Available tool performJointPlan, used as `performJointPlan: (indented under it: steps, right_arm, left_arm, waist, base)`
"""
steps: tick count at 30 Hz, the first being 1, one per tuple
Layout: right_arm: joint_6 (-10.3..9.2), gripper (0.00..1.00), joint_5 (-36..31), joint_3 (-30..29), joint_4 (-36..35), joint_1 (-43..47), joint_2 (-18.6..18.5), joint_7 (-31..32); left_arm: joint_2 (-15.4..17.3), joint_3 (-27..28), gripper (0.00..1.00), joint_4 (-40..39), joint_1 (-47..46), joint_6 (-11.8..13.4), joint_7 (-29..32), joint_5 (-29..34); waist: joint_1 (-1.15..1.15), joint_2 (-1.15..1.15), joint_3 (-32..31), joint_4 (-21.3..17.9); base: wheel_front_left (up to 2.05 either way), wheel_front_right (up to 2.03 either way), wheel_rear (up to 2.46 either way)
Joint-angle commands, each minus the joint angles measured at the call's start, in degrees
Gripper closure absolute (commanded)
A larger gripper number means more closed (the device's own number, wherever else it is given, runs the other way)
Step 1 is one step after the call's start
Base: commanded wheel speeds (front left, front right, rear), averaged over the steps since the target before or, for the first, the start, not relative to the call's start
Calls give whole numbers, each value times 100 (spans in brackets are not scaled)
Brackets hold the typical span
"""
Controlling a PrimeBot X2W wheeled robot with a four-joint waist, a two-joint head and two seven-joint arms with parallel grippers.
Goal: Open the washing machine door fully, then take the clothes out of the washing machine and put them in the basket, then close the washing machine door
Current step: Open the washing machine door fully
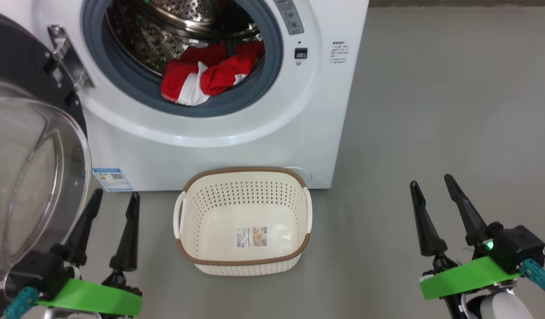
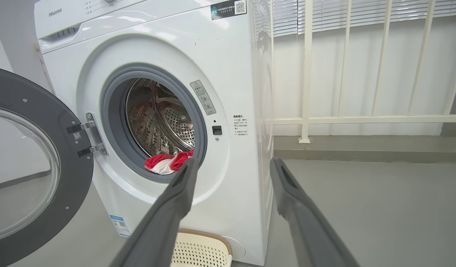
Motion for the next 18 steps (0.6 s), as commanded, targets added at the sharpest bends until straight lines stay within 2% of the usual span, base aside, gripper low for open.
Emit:
performJointPlan:
  steps: [1,18]
  right_arm:
    - [37,0,-2,127,-191,18,5,-37]
    - [37,0,19,-142,-280,663,5,-37]
  left_arm:
    - [115,246,0,-100,-6,-30,-28,113]
    - [92,47,0,275,689,-31,-28,198]
  waist:
    - [0,0,-207,-173]
    - [0,0,-567,-398]
  base:
    - [0,0,0]
    - [0,0,0]
